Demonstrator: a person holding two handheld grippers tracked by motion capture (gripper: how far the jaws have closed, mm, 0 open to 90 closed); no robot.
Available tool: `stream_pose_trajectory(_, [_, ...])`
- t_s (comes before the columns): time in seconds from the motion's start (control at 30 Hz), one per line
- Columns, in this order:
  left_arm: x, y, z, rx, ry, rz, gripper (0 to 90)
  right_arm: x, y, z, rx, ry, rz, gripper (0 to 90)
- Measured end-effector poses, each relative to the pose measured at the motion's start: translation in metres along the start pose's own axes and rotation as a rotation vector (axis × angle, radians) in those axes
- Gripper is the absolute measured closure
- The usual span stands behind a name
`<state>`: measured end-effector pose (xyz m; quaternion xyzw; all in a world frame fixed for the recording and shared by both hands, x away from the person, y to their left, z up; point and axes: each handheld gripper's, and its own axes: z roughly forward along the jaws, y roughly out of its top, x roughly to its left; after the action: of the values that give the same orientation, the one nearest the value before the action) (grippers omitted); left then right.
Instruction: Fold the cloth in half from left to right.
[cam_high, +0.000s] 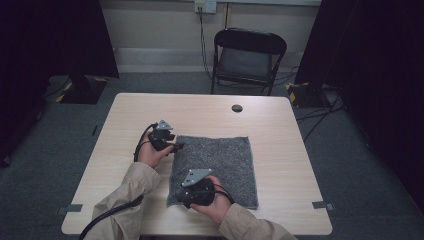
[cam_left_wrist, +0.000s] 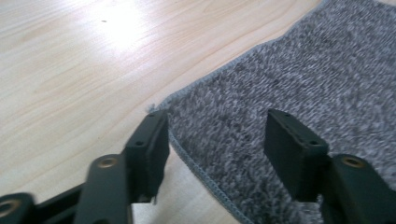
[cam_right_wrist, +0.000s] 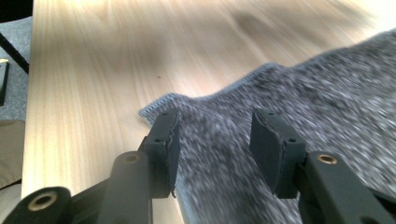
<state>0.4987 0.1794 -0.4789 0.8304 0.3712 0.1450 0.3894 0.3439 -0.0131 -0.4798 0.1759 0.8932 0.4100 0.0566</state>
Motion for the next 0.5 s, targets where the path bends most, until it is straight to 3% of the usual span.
stream_pose_trajectory(0.2, [0.000, -0.001, 0.006, 0.028, 0.007, 0.032, 48.1, 0.009, 0.005, 0.010, -0.002, 0.034, -0.036, 56.7])
stream_pose_trajectory(0.4, [0.003, -0.009, 0.015, 0.027, 0.023, 0.009, 49.3, 0.013, -0.003, 0.014, 0.016, 0.044, -0.050, 58.2])
stream_pose_trajectory(0.5, [0.002, -0.008, 0.016, 0.024, 0.024, 0.023, 50.2, 0.014, -0.006, 0.016, 0.023, 0.037, -0.060, 58.6])
